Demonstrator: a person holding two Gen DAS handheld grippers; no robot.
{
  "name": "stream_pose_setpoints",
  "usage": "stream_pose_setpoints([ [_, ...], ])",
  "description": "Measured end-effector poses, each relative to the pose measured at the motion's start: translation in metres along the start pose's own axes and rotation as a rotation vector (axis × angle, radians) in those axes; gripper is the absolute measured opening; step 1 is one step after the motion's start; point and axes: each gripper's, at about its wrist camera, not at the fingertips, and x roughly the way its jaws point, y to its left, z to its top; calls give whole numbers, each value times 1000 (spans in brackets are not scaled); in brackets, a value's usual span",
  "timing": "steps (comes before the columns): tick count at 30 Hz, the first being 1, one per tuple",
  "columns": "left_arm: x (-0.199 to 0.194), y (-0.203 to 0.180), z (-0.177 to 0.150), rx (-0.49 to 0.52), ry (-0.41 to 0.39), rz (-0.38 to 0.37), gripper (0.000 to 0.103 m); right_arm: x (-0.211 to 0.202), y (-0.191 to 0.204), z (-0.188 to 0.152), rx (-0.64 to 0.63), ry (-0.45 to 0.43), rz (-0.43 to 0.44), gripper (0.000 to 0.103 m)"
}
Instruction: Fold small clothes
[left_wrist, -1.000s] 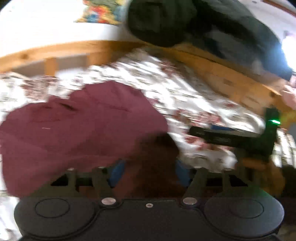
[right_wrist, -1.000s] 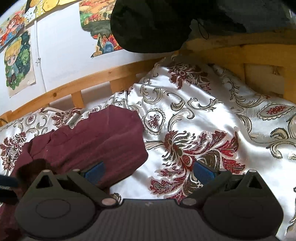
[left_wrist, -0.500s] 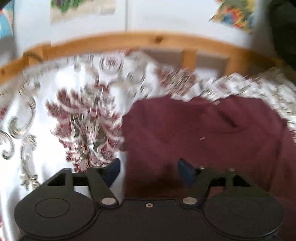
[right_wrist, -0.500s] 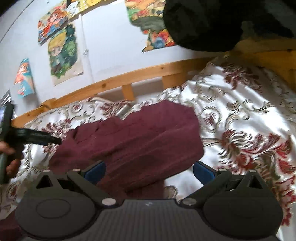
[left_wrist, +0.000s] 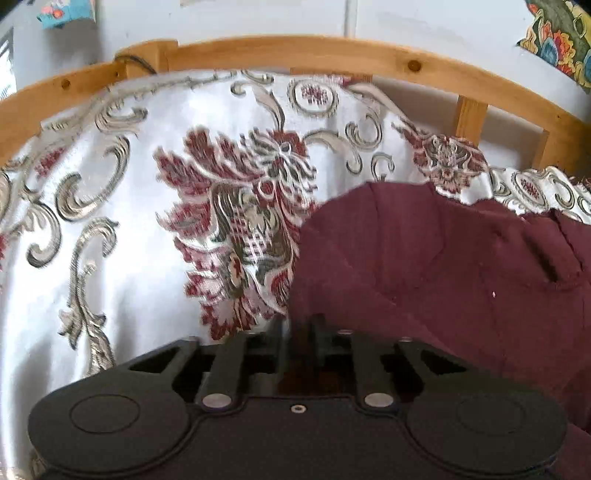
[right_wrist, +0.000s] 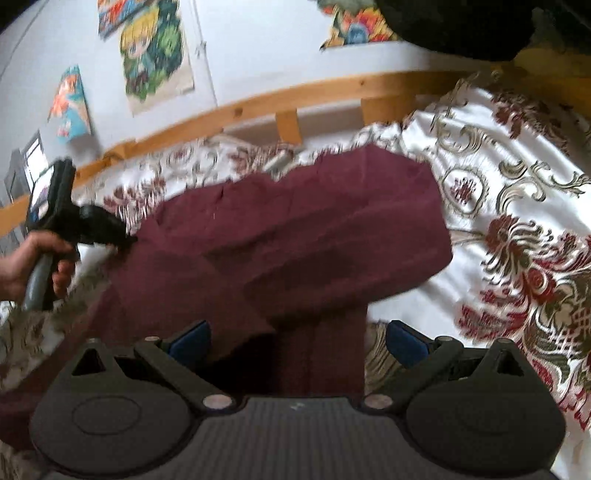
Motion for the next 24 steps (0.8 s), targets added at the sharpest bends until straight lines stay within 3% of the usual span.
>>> stream_pose_setpoints([
  [2,-4,-1,5,11,-29,-25,62,-2,0,-1,1,-6,1,103],
  [4,-4,-4,12,35,-56,-45,67,-2,0,-1,1,-4,-1,103],
  [6,7,-13,20,90,-35,-39,68,-2,-1,-2,3,0,-4,103],
  [7,17,-19,24,128,-6,-15,65,-2,-1,-2,4,0,-5,103],
  [8,25,-21,24,151,19,8,45,-3,-1,-2,4,1,-5,103],
  [9,33,-22,25,153,42,30,17,-2,-1,-1,4,1,-5,103],
  [12,36,-14,27,43,7,15,10,-3,-2,-2,7,1,-5,103],
  [14,40,-16,24,58,-2,53,10,-2,-2,-2,11,7,-5,103],
  [17,40,-28,18,158,-18,110,24,3,-3,-3,10,38,-19,103],
  [20,25,-33,14,179,-33,140,66,5,-2,-3,-2,54,-30,103],
  [24,-9,-18,2,102,-66,51,82,4,2,0,-41,63,-65,103],
])
